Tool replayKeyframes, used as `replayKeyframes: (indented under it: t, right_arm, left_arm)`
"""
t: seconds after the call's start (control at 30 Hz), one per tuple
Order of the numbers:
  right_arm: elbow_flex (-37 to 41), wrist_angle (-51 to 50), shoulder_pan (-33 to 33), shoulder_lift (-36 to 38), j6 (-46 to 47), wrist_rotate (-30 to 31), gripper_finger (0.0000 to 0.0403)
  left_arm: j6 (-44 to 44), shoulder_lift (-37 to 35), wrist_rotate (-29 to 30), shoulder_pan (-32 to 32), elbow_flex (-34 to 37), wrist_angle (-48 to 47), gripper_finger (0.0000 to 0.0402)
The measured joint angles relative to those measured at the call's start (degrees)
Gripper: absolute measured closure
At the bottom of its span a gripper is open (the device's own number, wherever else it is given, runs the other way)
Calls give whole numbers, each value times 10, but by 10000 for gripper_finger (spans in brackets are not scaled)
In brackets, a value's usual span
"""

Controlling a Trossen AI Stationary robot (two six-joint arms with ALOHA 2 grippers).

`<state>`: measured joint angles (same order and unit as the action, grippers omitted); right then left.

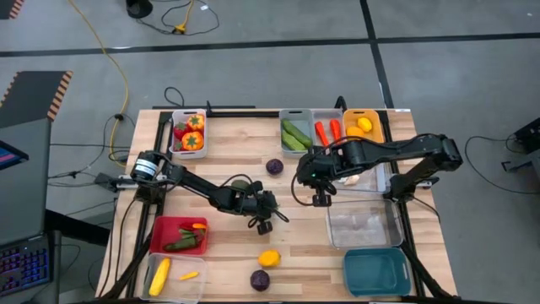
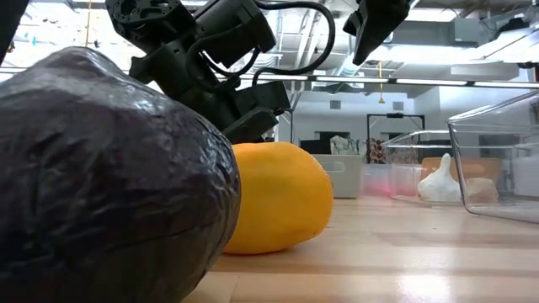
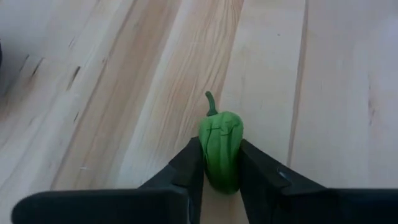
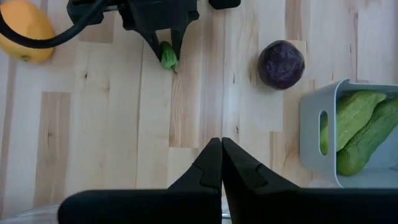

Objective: Sort produce into baskets
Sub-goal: Put the green chili pepper into the red bin

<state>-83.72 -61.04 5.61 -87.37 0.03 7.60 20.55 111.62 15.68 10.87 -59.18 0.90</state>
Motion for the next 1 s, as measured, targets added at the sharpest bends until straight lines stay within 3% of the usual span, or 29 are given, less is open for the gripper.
replayKeyframes:
  t: [0.2, 0.5, 0.77, 1.0]
  right_arm:
    - [0, 0, 0, 0, 10, -1, 370]
    - [0, -2, 0, 0, 35, -1, 370]
    - [0, 2, 0, 0, 35, -2, 370]
    - [0, 3, 0, 0, 36, -2, 370]
  left_arm:
    - [-35, -35, -41, 0, 0, -30, 337]
    - [-40, -148, -205, 0, 0, -194, 335]
    - [27, -271, -358, 2, 0, -389, 335]
    - [125, -355, -413, 34, 0, -531, 335]
